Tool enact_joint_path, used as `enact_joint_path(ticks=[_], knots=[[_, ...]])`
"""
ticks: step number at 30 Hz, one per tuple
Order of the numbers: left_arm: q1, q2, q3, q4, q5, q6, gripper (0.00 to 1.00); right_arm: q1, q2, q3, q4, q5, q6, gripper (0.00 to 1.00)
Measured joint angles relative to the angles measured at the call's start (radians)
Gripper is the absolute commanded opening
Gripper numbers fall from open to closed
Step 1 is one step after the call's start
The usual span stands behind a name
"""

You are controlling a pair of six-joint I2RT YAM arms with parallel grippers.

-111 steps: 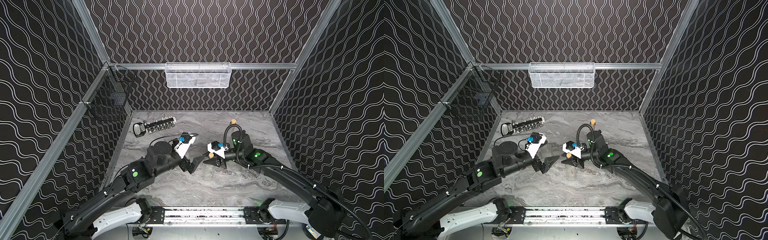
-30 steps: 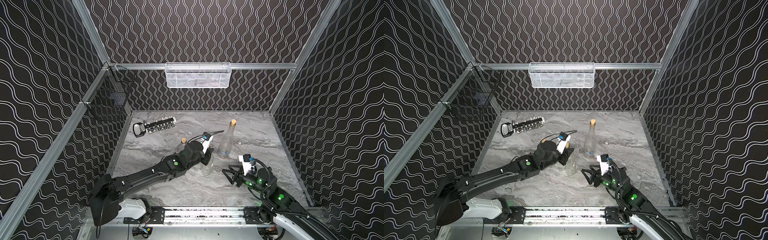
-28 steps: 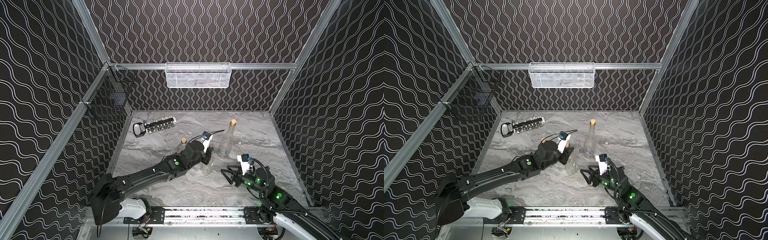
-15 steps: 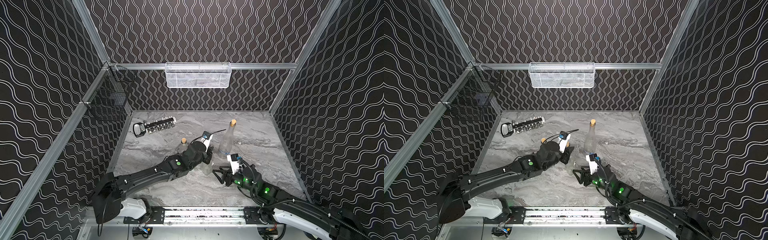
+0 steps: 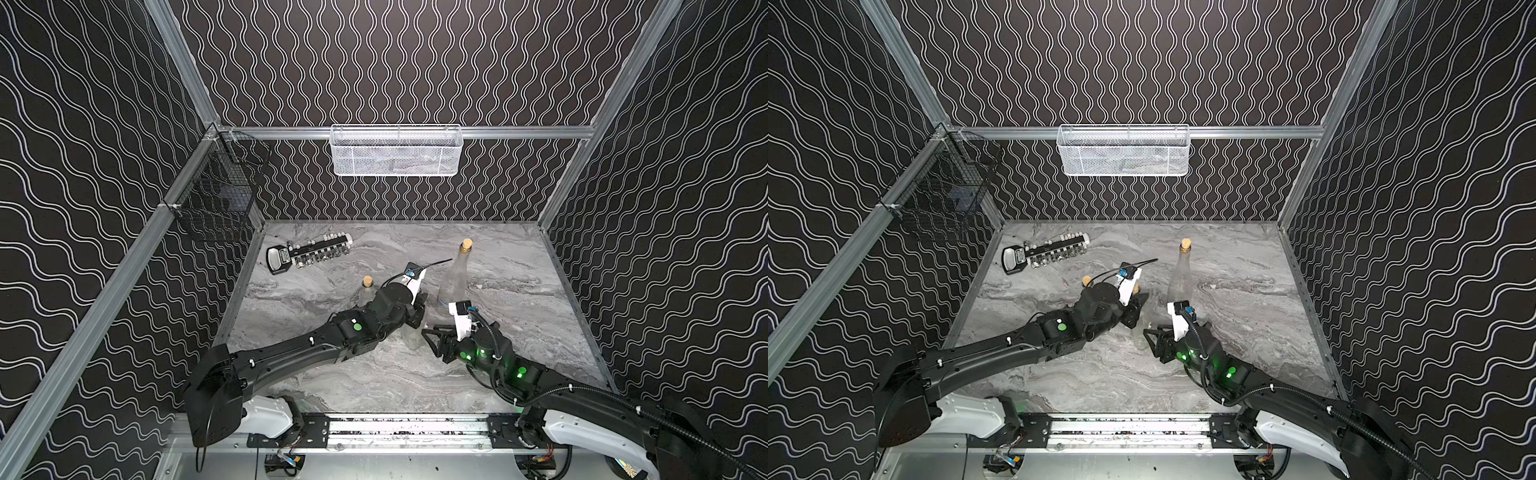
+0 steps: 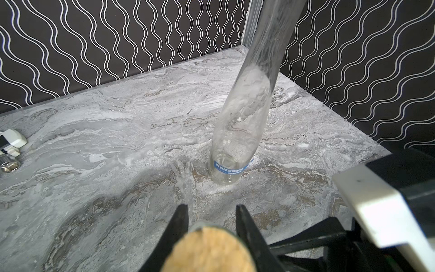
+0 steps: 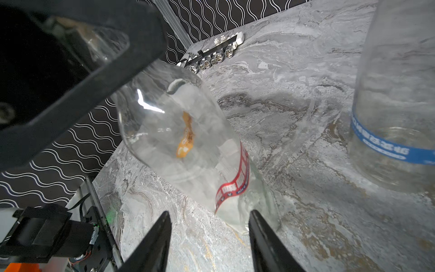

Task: Remove the label from the bottle
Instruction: Hold the bottle at the center of the board, then tear open the label from the bottle.

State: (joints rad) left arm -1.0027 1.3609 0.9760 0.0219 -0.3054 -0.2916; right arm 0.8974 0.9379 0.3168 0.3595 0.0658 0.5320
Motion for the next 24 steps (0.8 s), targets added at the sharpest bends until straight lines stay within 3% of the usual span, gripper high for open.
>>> enact_joint_path(ticks=[11, 24], knots=[[0.000, 0.002, 0.000, 0.003, 0.005, 0.000, 0.00, 0.000, 0.062, 0.005, 0.049, 0.030, -0.029, 0.41], [0.000, 0.010, 0.000, 0.018, 0.015, 0.000, 0.00, 0.000, 0.110, 0.018, 0.080, 0.045, -0.068, 0.35]])
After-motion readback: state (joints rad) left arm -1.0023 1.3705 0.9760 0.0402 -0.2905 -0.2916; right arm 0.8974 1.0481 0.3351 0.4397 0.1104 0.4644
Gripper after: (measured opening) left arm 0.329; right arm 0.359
